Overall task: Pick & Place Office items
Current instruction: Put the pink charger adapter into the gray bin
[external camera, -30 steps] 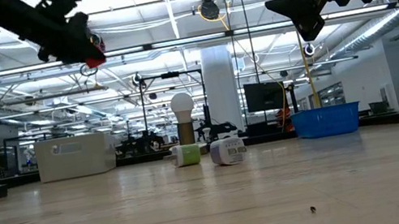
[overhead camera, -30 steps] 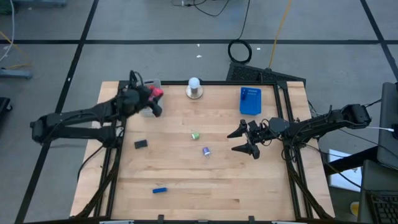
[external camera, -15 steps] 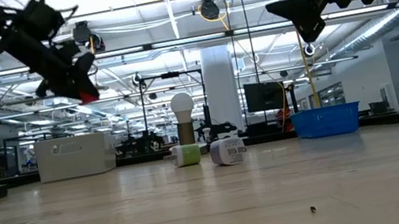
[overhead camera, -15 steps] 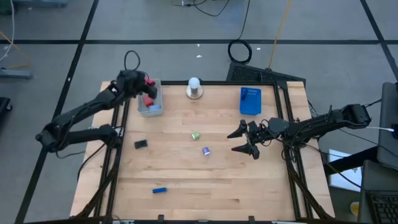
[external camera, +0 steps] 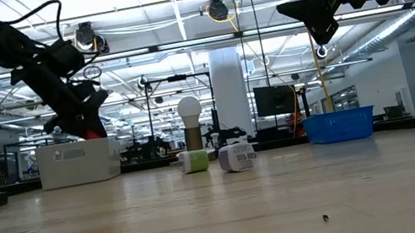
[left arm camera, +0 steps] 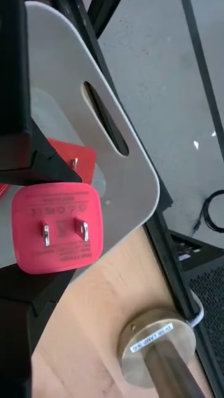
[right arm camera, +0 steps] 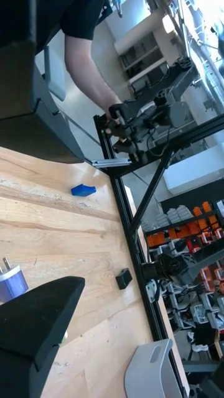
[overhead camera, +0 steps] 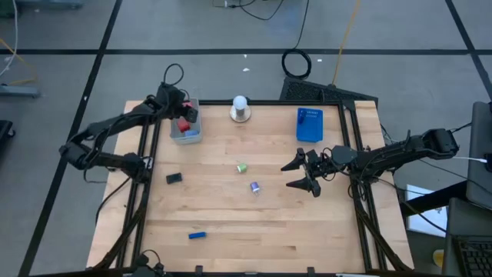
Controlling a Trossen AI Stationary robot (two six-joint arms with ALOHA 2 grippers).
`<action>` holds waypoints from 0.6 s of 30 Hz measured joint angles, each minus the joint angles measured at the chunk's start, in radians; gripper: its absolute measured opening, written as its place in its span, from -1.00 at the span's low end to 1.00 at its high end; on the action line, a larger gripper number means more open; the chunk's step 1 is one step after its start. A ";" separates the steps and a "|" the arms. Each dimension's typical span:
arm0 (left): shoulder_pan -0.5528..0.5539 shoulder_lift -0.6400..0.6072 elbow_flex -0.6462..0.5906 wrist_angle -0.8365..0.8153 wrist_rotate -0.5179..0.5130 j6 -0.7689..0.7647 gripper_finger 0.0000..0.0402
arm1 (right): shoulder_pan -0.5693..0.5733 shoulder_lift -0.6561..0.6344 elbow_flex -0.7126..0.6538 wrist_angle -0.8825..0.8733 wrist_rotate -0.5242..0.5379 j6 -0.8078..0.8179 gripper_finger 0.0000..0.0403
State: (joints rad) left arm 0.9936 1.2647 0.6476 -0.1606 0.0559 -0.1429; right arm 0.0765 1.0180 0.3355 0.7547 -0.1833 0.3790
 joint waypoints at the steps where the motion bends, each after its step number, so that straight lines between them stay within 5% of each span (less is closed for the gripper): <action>1: 0.000 0.004 0.000 0.001 0.000 0.000 -0.26 | 0.000 0.000 0.000 0.000 0.000 0.000 0.50; 11: 0.000 0.005 0.000 0.001 -0.007 -0.017 -0.23 | 0.000 0.000 0.000 0.000 0.000 0.001 0.50; 18: 0.000 0.005 0.000 0.001 -0.062 -0.043 0.30 | 0.000 0.000 0.000 0.000 0.000 0.002 0.50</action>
State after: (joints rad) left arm 0.9936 1.2699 0.6476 -0.1600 -0.0062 -0.1864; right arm 0.0765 1.0180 0.3355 0.7552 -0.1829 0.3805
